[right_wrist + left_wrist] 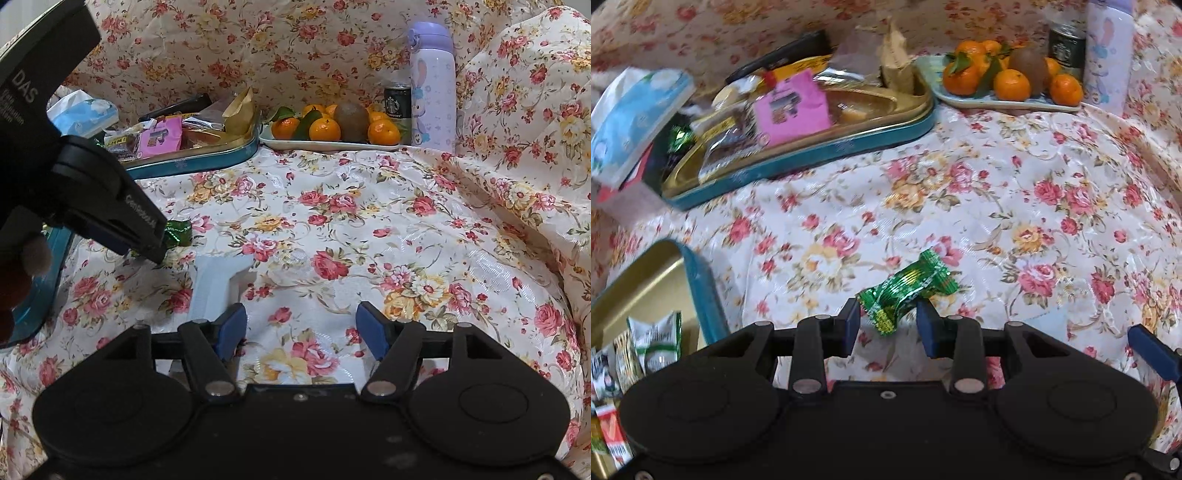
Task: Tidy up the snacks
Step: 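Grasp the green foil-wrapped candy with the left tool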
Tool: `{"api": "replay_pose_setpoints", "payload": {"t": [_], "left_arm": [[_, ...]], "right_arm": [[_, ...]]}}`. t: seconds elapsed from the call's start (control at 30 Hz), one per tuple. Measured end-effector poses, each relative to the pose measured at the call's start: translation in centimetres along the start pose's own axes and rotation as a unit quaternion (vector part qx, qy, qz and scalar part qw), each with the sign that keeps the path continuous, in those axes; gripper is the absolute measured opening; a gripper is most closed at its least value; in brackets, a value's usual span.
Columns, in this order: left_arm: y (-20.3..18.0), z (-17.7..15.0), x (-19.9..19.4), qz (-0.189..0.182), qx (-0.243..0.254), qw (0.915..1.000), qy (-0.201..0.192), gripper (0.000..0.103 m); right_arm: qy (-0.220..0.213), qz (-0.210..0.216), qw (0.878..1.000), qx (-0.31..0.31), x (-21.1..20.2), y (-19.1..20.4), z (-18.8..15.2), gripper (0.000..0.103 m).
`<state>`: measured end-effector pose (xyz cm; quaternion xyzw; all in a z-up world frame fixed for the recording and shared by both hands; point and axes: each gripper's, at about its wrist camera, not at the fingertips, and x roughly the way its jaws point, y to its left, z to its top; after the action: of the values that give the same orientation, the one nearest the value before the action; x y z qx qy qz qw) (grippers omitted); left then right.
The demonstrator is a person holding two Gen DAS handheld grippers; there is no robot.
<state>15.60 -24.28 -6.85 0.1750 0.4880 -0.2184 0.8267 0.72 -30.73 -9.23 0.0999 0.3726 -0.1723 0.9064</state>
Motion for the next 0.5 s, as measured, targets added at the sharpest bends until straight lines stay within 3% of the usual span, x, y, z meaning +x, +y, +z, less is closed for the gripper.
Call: {"api": "replay_pose_setpoints", "payload": {"t": [0.27,0.5], "left_arm": [[-1.7,1.0,0.3,0.007,0.12,0.9923,-0.028,0.045],[-0.4,0.9,-0.4,-0.039,0.166,0.9847,-0.034,0.045]], "right_arm": [[0.002,0.002,1.0,-0.001,0.0,0.1,0.0,0.073],[0.001,0.002,1.0,-0.002,0.0,0.2,-0.1,0.074]]}}
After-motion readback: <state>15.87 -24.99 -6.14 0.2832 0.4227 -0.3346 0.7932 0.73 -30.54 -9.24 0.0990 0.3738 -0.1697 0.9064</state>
